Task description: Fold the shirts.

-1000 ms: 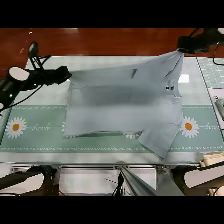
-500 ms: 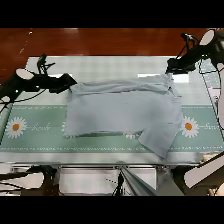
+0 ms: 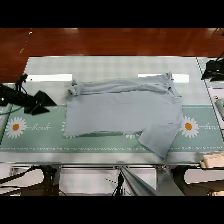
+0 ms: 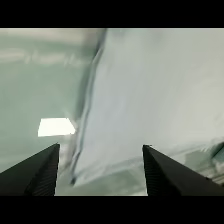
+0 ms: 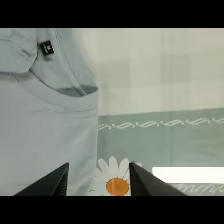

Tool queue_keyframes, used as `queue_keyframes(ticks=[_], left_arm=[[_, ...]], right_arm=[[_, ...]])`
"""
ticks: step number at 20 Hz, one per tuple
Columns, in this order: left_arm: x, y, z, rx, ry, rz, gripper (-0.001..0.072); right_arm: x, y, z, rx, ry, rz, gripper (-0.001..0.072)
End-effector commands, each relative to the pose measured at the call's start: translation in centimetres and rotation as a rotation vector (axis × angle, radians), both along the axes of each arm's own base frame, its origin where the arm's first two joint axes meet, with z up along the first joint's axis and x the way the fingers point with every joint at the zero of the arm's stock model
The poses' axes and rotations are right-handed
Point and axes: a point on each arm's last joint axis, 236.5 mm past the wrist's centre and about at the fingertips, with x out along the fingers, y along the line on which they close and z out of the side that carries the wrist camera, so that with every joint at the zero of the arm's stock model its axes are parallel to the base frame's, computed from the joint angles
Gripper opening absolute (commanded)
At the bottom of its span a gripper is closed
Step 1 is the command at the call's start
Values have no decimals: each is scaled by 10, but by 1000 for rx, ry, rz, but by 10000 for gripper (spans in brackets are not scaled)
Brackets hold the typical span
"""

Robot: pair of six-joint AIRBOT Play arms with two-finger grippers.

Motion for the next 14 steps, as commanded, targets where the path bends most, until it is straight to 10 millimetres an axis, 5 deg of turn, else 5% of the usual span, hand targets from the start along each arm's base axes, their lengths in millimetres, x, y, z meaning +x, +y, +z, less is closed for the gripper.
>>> queue_keyframes(ticks=[1,6,14], left_arm=[[-73,-12,-32,-68,158,-7,589],[-95,-27,-61,-82,190,16,589],[-60,-73,-68,-82,57,-11,587]], right_arm=[[-27,-3,-5,114,-28,-73,458],[-38,7,-21,147,-19,-75,458],[-38,7,-18,141,-30,-71,458]])
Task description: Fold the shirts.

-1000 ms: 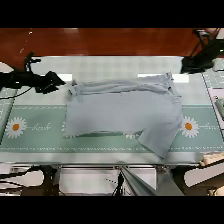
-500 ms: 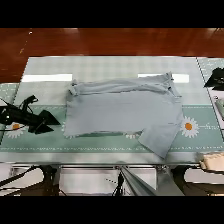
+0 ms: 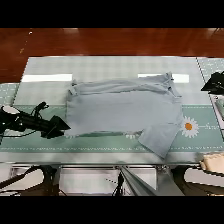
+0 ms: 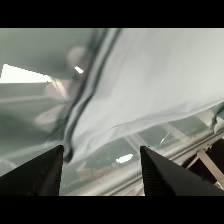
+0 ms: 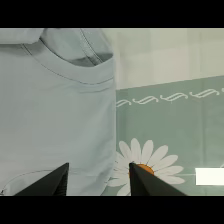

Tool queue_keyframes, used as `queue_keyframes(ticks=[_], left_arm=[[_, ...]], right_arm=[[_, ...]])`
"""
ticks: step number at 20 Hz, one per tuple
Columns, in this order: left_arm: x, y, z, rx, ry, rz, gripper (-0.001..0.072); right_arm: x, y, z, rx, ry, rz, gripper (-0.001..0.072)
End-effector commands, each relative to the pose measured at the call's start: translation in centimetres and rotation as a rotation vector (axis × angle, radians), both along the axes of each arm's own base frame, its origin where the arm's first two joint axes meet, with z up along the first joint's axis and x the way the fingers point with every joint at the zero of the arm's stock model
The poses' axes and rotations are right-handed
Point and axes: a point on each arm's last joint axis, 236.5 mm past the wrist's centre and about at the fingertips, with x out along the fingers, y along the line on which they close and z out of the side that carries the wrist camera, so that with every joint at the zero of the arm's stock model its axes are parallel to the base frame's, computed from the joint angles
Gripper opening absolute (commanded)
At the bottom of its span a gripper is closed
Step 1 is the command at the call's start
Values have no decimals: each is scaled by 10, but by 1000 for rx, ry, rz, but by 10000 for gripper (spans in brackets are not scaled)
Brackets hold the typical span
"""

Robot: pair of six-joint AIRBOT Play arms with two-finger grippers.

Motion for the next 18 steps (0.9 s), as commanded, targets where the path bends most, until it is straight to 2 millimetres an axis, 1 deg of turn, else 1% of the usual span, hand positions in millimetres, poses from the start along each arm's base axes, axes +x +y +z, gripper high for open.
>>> queue_keyframes(ticks=[1,2,3,5,6,8,9,10,11,14,16,17,18], left_arm=[[21,-15,-11,52,-77,7,572],[21,-18,-12,57,-79,2,366],[20,-19,-12,57,-80,-6,104],[17,-21,-10,45,-77,-21,28],[14,-22,-8,35,-79,-42,28],[10,-25,-6,20,-79,-69,28],[10,-24,-6,20,-80,-70,28],[10,-25,-6,19,-84,-75,28],[10,-25,-6,19,-89,-80,28],[10,-24,-6,19,-97,-89,28],[10,-24,-6,19,-97,-89,28],[10,-24,-6,19,-97,-89,28],[10,-24,-6,19,-99,-91,28]], right_arm=[[-1,1,4,0,-10,0,458],[-2,0,5,-5,-11,0,458],[-4,-1,6,-14,-6,1,458],[-13,-6,3,-7,20,-9,460],[-22,-10,-3,0,39,-23,460],[-51,-16,-24,37,96,-85,461],[-65,-14,-36,76,107,-126,461],[-76,-7,-46,128,101,-151,465],[-88,4,-58,182,103,-162,495],[-119,30,-94,271,174,-174,495],[-126,47,-111,315,184,-173,495],[-125,56,-117,334,173,-163,495],[-123,59,-122,331,164,-165,495]])
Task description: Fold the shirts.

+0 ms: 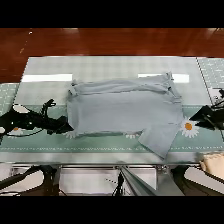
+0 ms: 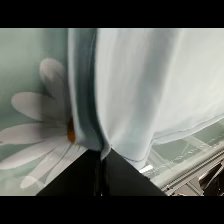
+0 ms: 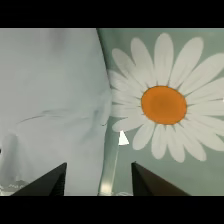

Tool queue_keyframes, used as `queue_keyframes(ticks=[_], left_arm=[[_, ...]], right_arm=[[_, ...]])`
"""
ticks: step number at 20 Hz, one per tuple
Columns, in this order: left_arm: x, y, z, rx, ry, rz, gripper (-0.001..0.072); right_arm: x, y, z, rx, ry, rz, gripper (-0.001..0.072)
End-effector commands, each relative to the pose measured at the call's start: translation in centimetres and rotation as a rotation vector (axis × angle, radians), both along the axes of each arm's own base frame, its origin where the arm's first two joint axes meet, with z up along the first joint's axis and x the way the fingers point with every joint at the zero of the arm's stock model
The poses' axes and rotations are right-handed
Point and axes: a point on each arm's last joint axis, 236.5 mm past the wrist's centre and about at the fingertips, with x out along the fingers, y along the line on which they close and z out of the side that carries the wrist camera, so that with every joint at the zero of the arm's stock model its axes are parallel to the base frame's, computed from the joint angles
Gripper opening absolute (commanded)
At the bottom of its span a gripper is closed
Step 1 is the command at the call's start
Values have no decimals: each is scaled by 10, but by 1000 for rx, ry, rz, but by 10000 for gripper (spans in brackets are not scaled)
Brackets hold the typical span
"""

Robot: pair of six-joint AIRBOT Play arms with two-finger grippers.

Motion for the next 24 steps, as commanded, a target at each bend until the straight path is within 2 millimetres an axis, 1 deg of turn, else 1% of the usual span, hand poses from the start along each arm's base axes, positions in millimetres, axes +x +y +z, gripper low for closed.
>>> queue_keyframes(ticks=[1,5,9,10,11,12,13,15,16,17,18,19,20,21,22,23,24], left_arm=[[-1,-1,1,-6,-4,-8,28],[0,-1,1,-5,-5,-8,28],[0,-1,1,-4,-7,-7,29],[1,-1,1,-3,-8,-6,28],[2,0,1,0,-12,-4,29],[3,0,1,2,-19,-6,28],[5,1,2,3,-25,-8,29],[10,2,4,5,-39,-9,28],[14,3,7,8,-49,-9,28],[21,4,11,11,-71,-9,28],[33,6,21,16,-111,-8,28],[52,9,37,24,-177,-7,27],[73,10,62,28,-262,-2,28],[100,10,102,20,-381,8,27],[123,8,150,7,-515,22,28],[143,5,213,-4,-682,32,28],[153,2,284,-8,-869,22,27]], right_arm=[[-2,21,-25,35,-28,-20,494],[10,32,-42,-16,-48,-30,493],[16,42,-59,-82,-25,-61,490],[17,44,-60,-94,-25,-58,449],[20,45,-60,-99,-33,-53,376],[22,47,-60,-99,-36,-54,338],[22,49,-60,-95,-38,-55,326],[25,52,-58,-76,-44,-68,101],[28,57,-54,-54,-54,-72,30],[35,64,-45,-23,-94,-55,30],[47,73,-27,16,-176,-8,30],[63,82,-2,48,-298,65,30],[82,91,36,67,-457,146,30],[103,91,76,55,-593,160,30],[124,88,128,24,-738,144,30],[140,86,188,-18,-895,133,30],[146,86,248,-61,-1036,124,30]])
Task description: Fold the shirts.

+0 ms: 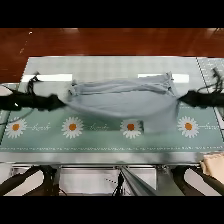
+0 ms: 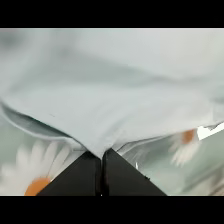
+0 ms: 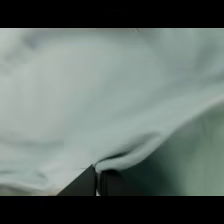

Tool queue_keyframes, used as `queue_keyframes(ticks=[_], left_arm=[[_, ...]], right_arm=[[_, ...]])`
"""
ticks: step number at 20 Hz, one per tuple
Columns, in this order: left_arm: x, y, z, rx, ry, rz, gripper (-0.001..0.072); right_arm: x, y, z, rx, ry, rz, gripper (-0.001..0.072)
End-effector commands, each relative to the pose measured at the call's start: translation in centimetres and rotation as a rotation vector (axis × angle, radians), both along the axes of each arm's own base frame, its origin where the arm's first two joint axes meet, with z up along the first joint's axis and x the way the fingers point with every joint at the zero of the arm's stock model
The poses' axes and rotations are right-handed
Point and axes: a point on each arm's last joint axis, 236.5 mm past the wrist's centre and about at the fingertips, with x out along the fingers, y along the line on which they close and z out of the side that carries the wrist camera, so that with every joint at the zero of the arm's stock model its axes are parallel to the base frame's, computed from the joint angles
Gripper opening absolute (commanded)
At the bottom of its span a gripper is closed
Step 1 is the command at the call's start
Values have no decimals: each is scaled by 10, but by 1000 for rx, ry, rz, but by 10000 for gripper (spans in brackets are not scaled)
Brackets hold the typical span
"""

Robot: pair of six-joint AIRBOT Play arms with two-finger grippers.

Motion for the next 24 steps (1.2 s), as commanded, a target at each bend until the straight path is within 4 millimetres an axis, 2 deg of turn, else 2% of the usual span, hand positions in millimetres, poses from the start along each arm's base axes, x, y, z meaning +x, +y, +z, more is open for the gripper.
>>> queue_keyframes(ticks=[1,2,3,4,5,6,8,10,12,14,16,18,20,22,24], left_arm=[[33,-10,211,-3,-550,-8,27],[22,-10,284,42,-746,-3,28],[2,-11,348,95,-934,4,27],[-22,-8,404,154,-1095,33,27],[-52,-6,452,221,-1238,64,27],[-81,-4,485,278,-1339,91,27],[-124,-4,518,310,-1429,144,27],[-152,0,524,348,-1452,185,27],[-172,7,515,411,-1414,217,27],[-189,15,500,463,-1356,248,27],[-200,20,487,498,-1307,256,27],[-202,20,475,500,-1256,246,27],[-196,23,456,514,-1171,224,26],[-178,35,423,531,-1011,224,26],[-153,40,389,526,-863,179,26]], right_arm=[[22,12,206,-85,-540,5,30],[11,12,264,-153,-675,-16,30],[-6,11,318,-234,-798,-48,30],[-28,9,367,-336,-910,-89,30],[-53,9,405,-422,-992,-126,30],[-75,9,431,-472,-1041,-165,30],[-116,12,467,-464,-1098,-266,30],[-146,16,483,-481,-1141,-317,30],[-170,16,491,-520,-1158,-361,29],[-187,14,489,-562,-1134,-383,29],[-190,17,476,-582,-1077,-359,29],[-188,18,456,-589,-997,-325,29],[-177,-1,427,-637,-855,-332,28],[-156,-21,390,-657,-684,-300,27],[-130,-25,333,-647,-452,-165,27]])
